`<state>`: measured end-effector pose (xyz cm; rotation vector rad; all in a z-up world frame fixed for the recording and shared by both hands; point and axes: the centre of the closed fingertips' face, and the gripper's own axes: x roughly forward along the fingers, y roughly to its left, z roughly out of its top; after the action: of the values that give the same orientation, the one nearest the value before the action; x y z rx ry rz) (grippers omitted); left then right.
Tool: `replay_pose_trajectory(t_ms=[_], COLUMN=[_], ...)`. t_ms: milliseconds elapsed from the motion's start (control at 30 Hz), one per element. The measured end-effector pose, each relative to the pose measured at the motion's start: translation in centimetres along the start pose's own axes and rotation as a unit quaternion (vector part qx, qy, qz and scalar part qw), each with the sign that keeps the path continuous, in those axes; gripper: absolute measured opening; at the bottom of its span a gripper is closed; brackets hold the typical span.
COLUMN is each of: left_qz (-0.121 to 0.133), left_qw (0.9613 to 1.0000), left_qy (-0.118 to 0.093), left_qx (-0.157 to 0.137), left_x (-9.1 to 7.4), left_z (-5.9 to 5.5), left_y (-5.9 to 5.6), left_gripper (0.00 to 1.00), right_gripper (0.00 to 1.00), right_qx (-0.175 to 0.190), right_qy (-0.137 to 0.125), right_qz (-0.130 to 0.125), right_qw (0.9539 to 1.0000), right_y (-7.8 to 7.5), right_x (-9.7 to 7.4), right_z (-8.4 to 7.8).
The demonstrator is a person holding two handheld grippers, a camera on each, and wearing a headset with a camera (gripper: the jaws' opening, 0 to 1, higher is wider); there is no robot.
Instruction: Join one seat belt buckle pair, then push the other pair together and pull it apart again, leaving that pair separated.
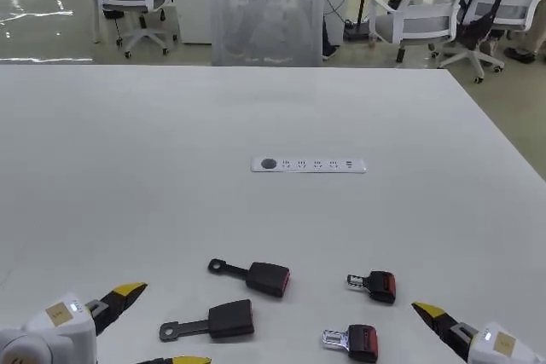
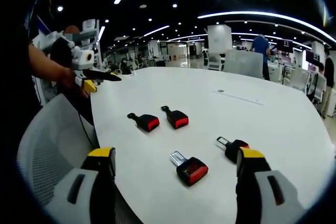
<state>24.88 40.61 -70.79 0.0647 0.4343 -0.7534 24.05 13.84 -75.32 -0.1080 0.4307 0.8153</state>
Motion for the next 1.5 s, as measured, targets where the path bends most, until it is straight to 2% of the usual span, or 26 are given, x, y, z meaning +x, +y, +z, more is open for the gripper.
replay_pose_trajectory(t_ms=[700,1500], left_qz=[-0.002,-0.022], left_qw=[1.0000,0.9990], left_qy=[0.003,0.036], left_qx=[-0.004,0.012], left_x=[0.2,2.0], left_z=[-0.1,-1.1], left_y=[0.1,0.4], left_gripper=[0.94,0.93], right_gripper=[0.98,0.95], right_qx=[0.002,0.000], right_qy=[0.006,0.033], right_qz=[0.001,0.016], right_qw=[1.0000,0.9993], right_y=[-0.3,-1.4], right_x=[0.3,1.5], right_z=[-0.3,-1.3])
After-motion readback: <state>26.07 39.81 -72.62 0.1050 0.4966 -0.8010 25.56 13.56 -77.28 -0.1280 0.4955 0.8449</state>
